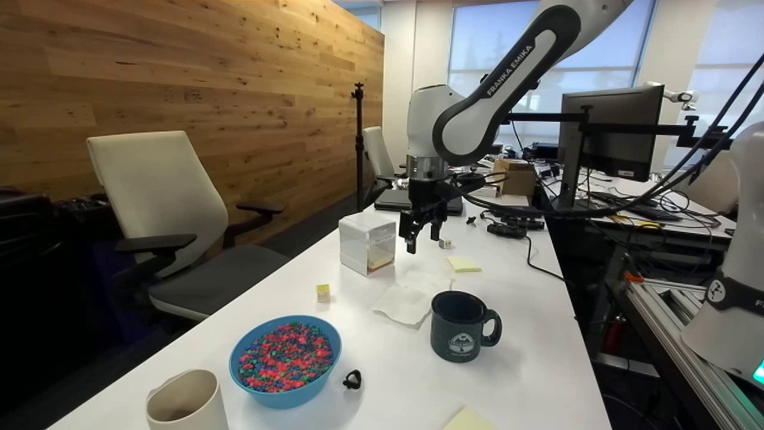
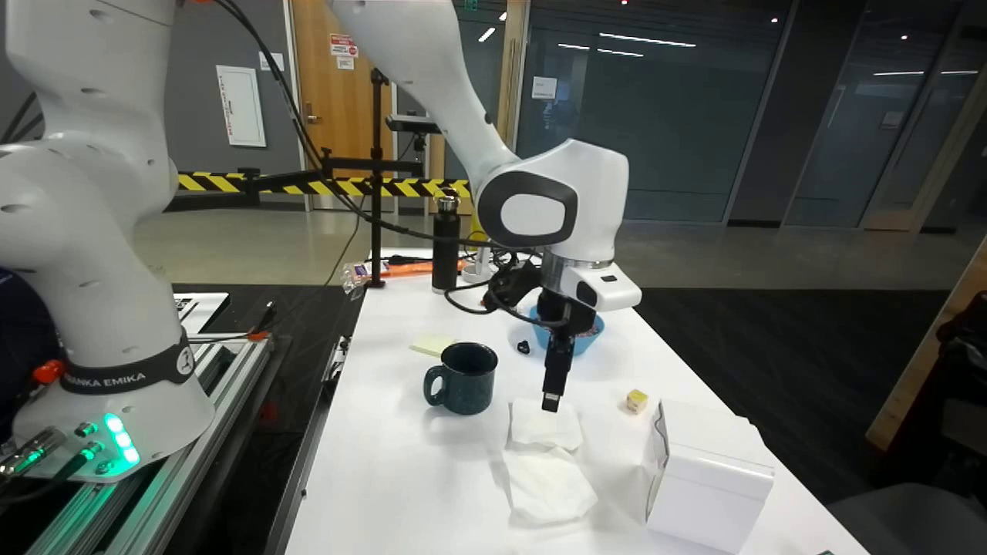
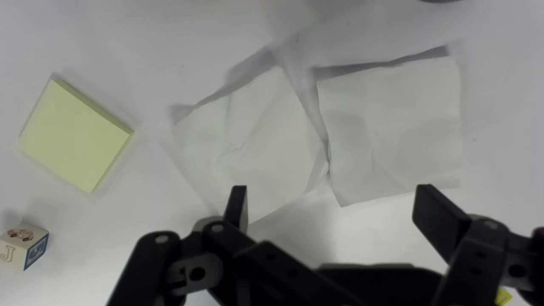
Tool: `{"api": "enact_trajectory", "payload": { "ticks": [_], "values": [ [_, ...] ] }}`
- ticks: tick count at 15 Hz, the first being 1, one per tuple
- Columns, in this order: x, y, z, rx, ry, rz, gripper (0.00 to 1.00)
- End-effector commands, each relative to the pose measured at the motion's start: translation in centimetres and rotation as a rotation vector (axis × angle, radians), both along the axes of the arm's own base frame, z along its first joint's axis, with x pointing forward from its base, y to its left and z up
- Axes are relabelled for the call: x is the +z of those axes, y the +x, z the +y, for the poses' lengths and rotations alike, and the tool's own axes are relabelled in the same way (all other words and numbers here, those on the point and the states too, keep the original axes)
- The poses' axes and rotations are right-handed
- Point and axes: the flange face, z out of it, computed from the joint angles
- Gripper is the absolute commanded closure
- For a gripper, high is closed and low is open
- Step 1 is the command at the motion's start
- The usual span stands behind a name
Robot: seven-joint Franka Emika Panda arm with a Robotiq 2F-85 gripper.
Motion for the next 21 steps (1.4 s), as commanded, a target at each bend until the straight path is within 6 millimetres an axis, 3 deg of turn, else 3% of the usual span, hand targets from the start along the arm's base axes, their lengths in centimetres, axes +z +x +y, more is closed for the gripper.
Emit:
{"api": "enact_trajectory", "payload": {
  "ticks": [1,11,21],
  "values": [
    [0.5,-1.2,1.2,0.048,0.009,0.041,0.00],
    [1.9,-3.8,6.6,0.153,0.024,0.025,0.00],
    [3.7,-5.3,9.7,0.214,0.035,0.015,0.00]
  ]
}}
